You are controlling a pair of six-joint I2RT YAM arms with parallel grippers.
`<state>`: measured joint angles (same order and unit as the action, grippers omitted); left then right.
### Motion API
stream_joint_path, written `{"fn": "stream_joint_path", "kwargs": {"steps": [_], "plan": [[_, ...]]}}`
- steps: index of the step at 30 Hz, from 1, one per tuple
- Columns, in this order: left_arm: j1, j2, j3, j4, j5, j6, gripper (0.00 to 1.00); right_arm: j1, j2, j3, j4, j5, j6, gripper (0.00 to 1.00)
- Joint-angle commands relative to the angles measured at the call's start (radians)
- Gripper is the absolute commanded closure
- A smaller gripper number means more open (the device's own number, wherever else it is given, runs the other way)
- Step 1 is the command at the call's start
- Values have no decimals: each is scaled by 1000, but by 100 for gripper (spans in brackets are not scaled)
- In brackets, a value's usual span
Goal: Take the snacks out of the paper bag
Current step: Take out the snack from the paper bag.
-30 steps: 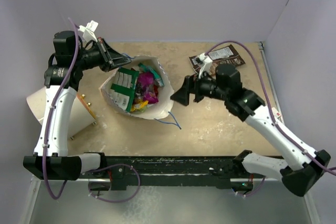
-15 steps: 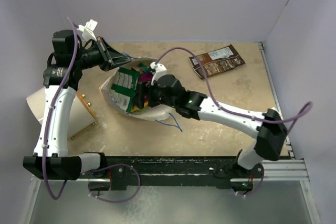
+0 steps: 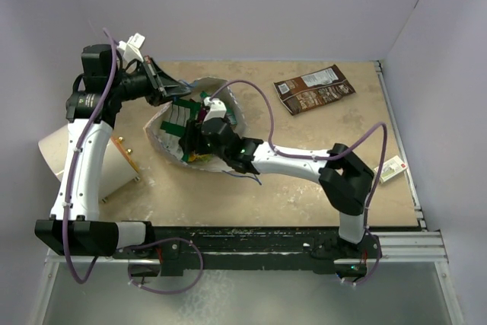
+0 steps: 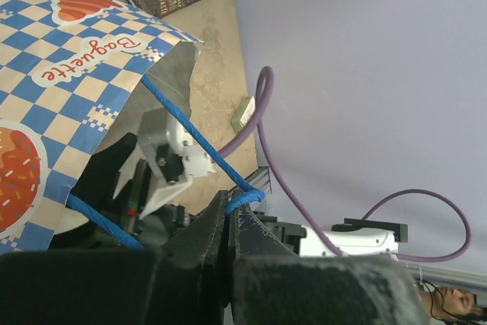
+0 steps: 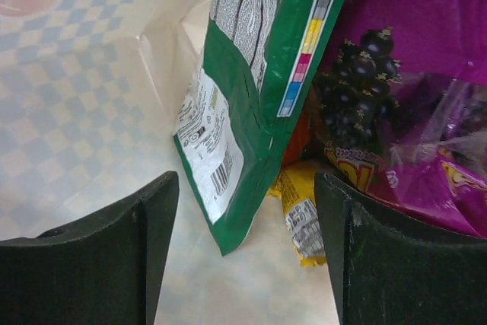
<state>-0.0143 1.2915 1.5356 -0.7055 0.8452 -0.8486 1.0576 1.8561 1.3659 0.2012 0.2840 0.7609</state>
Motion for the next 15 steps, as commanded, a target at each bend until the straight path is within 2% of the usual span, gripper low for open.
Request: {"fn": "stream_joint_path", "kwargs": {"steps": [1,4,7,10,15], "plan": [[-3,-14,47,-26,44,29,100,16,39,84,124,72,8,27],[-3,-19,44,-15,49,13,100,15,86,130,124,91,18,29],[-3,-25,44,0,51,-6,100,15,142,194,53,49,36,47],[-2,-27,42,-3,55,-9,100,13,139,214,77,81,16,51],[-3,-41,21,19,65,-31,100,11,121,237,20,96,3,89]]}}
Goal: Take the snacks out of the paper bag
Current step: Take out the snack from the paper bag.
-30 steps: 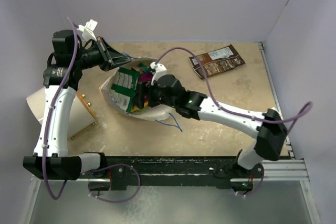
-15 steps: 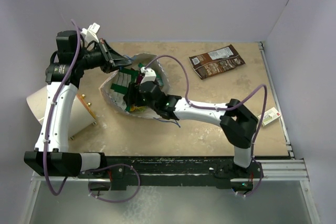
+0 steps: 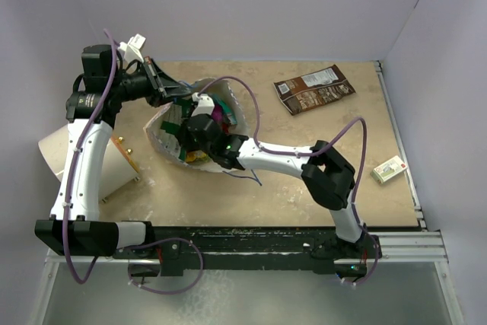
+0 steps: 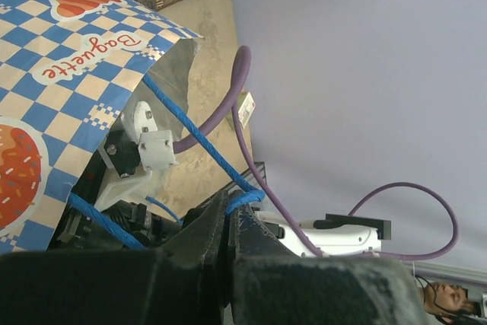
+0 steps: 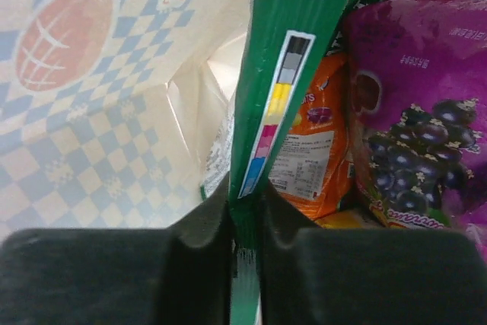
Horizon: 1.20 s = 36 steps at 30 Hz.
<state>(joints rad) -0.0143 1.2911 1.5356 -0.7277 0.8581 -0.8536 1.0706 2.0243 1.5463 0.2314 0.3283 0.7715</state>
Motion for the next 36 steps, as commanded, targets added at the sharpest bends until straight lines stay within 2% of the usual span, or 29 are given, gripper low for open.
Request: {"fn": "stream_joint_path", "kwargs": {"steps": [1,2,11,15,20,24,31,36], "plan": [[-3,-41,28,37,52,-22,100,-2,-60,58,-28,42,-19,95],[-3,-39,35,31,49,-13,100,-2,-76,60,-52,30,-30,100],[-3,-53,35,93,27,-42,100,-2,-364,-118,-115,-148,-109,100],[-2,-57,35,108,16,-43,100,-4,-474,-149,-187,-190,-166,100],[-1,-52,31,124,-17,-42,100,-5,-599,-115,-340,-145,-241,100],[3,-28,38,144,-35,-39,100,-19,-635,-84,-457,-100,-243,100],[8,10,74,127,-59,-31,100,-21,-699,81,-640,-194,-333,100],[10,22,76,132,-54,-36,100,-21,-810,154,-705,-174,-336,100]]}}
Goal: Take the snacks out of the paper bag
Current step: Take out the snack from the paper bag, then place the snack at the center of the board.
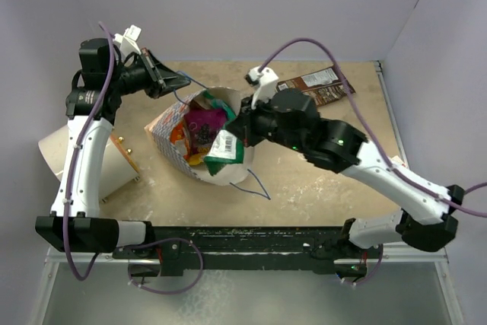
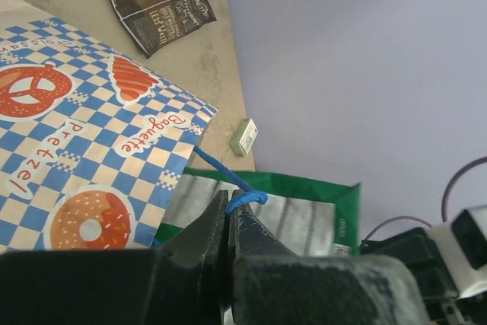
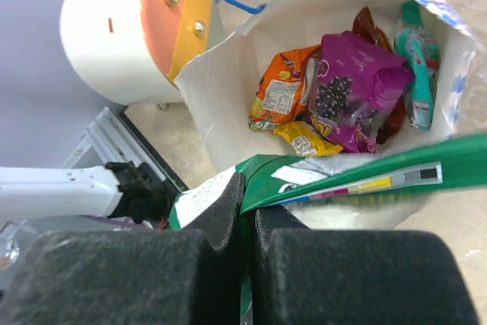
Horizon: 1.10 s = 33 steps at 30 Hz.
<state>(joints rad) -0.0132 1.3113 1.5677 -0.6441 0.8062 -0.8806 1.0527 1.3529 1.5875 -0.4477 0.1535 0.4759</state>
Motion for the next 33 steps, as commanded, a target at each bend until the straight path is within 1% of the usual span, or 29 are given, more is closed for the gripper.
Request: {"fn": "stream_joint_path", "kwargs": {"steps": [1,4,9,12,16,18,20,22,24,27,30,33], "plan": [[9,2,46,45,-2,-9,100,-4,-150,135,-48,24,-44,100],[9,-1,52,25,-1,7,100,-5,-148,235,-141,160,-56,100],[10,-28,27,15,-12,10,100,-33,-73,455,-280,398,-140,100],[10,-34,27,-1,-16,29,100,-109,-48,473,-237,403,-303,100],[10,-44,-5,12,-17,23,100,-268,-5,476,-173,375,-459,100],[10,-44,-19,21,-12,14,100,-320,23,451,-126,368,-532,100],[10,-38,-24,26,-7,10,100,-427,54,414,-75,323,-579,100],[10,-27,-15,22,-2,13,100,-545,102,399,-61,185,-589,100],[10,-10,7,3,7,26,100,-641,185,408,-69,82,-588,100],[10,19,52,-59,7,68,100,-745,277,414,-46,-7,-594,100],[10,25,57,-89,4,83,100,-838,354,414,4,-127,-604,100],[10,32,53,-111,4,90,100,-956,441,472,-8,-326,-608,100]]}}
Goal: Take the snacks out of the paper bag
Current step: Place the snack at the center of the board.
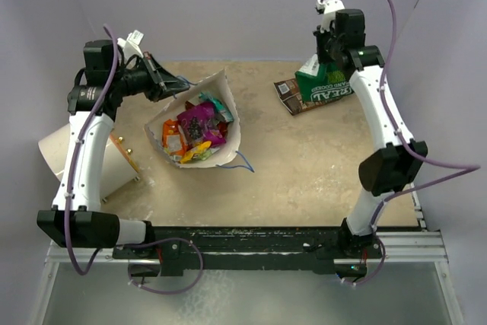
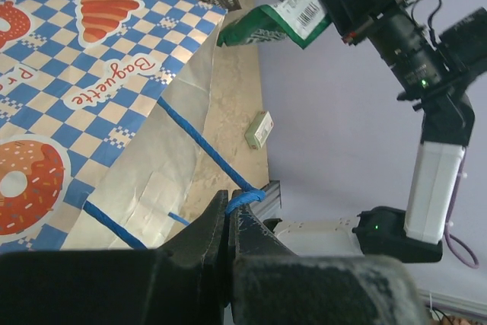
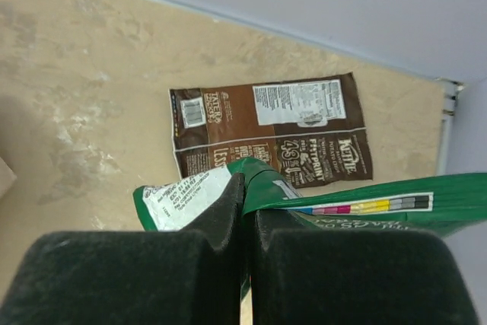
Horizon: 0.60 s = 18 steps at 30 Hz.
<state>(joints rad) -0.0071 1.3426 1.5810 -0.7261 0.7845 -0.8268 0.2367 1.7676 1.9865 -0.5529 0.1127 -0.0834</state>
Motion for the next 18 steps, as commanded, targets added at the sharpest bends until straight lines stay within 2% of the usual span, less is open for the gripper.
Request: {"fn": "stream_joint_path", "kwargs": {"steps": [1,3,6,11,14,16,18], "plan": [[4,4,40,-34,27,36,100,-170,55,102,79,-317,-62,100],[4,12,45,-34,34,32,100,-207,106,155,25,-320,-117,100],[4,28,61,-34,37,34,100,-235,156,205,-39,-241,-246,100],[4,53,82,-44,48,35,100,-246,197,218,-41,-76,-492,100],[4,68,100,-59,49,46,100,-243,239,211,-48,-51,-649,100],[4,80,116,-75,54,54,100,-234,292,217,-26,-24,-688,100],[4,89,129,-85,54,64,100,-221,369,245,-11,-67,-701,100]]}}
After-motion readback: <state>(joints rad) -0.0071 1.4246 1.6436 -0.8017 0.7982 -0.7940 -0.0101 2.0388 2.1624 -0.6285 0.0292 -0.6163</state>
